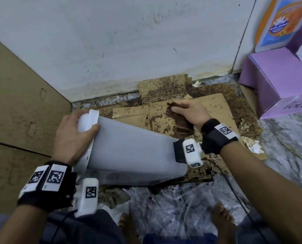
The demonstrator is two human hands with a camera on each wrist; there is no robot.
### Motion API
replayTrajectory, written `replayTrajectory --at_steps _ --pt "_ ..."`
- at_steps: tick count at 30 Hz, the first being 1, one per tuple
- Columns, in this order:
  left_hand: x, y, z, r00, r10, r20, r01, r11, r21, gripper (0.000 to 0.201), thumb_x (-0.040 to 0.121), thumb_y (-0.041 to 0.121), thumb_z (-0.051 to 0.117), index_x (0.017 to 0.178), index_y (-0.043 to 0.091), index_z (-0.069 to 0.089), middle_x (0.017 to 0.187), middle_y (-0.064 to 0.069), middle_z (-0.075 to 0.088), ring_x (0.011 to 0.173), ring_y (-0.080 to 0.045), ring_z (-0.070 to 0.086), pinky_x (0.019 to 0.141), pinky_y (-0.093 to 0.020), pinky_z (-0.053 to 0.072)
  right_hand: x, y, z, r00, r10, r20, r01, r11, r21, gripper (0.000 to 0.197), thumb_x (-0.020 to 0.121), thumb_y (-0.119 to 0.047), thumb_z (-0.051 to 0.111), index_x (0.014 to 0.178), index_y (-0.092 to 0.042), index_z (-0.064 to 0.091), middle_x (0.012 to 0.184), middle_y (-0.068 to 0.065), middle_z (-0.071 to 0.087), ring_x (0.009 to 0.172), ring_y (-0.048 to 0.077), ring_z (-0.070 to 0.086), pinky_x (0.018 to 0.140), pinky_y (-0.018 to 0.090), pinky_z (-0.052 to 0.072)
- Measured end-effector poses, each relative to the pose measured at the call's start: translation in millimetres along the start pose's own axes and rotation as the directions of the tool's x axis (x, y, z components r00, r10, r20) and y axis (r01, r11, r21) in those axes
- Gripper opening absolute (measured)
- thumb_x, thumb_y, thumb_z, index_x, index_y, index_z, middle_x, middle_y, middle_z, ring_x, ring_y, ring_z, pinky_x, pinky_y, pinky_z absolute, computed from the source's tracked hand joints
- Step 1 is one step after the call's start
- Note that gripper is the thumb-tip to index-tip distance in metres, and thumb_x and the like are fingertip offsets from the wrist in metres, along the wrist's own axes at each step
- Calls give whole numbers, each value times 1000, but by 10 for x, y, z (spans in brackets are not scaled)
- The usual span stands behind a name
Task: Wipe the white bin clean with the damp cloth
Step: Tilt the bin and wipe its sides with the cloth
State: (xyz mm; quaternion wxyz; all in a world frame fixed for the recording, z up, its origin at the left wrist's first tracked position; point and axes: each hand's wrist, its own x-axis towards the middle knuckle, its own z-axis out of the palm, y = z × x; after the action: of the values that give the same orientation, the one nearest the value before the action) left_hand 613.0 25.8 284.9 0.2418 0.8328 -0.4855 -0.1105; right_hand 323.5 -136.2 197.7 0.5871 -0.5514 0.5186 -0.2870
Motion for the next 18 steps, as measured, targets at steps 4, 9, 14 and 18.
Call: replayTrajectory --at_steps 4,9,14,18 --pt "-9 6 12 1000 -18 -2 18 1000 5 58 75 47 63 128 26 56 122 -8 55 114 -29 53 95 -40 39 -357 -305 765 979 -195 51 198 978 -61 26 92 -20 60 117 -21 67 109 -4 69 92 14 64 86 33 54" --pt "-63 5 -16 1000 -20 2 20 1000 18 64 69 49 56 128 25 55 121 -10 55 115 -29 51 95 -40 39 -584 122 1358 950 -294 107 311 849 -427 39 100 -28 36 136 -21 50 143 1 47 131 21 40 113 44 25" --pt "-150 -57 -101 998 -69 4 69 998 12 67 68 52 55 130 26 55 122 -10 56 113 -32 53 95 -43 41 -587 531 1157 989 -146 -18 109 804 -585 43 100 -29 26 133 -12 49 141 6 45 130 26 40 111 40 29" --pt "-224 14 -147 996 -85 -6 85 995 49 66 71 55 58 132 29 55 127 -10 62 115 -34 56 94 -43 43 -547 505 1050 998 -44 -41 7 767 -642 31 98 -14 34 122 -7 53 130 12 51 119 31 44 100 39 37"
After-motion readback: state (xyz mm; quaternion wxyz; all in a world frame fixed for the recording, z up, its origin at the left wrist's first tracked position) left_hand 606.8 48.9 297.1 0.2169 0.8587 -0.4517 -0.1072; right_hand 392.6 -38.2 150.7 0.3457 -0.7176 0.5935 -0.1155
